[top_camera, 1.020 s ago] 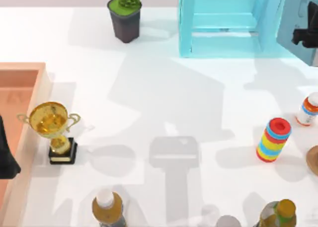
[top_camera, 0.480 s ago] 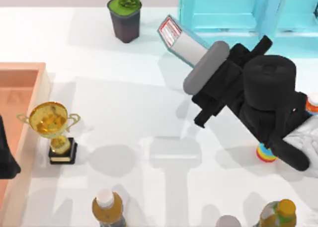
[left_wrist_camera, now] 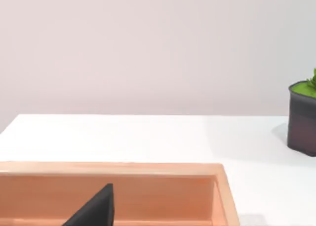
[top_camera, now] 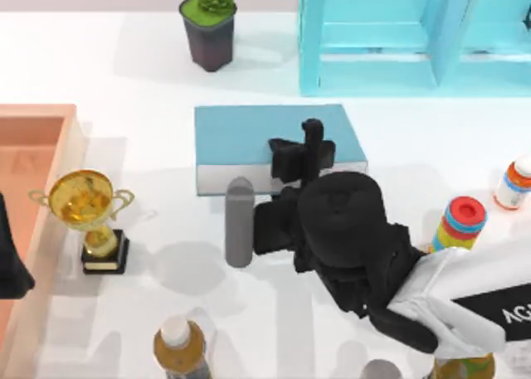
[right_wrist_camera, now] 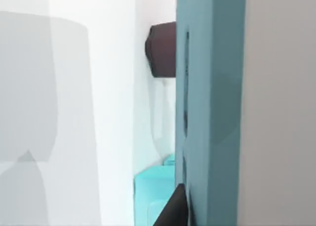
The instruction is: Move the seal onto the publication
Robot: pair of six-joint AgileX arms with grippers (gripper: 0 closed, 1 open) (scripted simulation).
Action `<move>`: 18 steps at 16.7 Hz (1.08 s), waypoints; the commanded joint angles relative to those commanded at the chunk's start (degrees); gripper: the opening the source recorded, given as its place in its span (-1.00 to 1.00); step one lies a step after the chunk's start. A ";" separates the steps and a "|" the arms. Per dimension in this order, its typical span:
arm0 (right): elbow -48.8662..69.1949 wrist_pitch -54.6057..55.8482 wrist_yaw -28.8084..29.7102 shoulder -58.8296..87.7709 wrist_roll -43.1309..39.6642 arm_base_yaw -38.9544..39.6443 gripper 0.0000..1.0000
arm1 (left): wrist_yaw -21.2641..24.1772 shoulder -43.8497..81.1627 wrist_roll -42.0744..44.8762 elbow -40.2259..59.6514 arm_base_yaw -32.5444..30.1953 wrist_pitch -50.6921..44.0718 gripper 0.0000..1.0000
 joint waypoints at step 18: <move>-0.72 0.39 2.23 1.10 -2.82 1.49 -1.00 | 0.00 0.00 0.00 0.00 0.00 0.00 1.00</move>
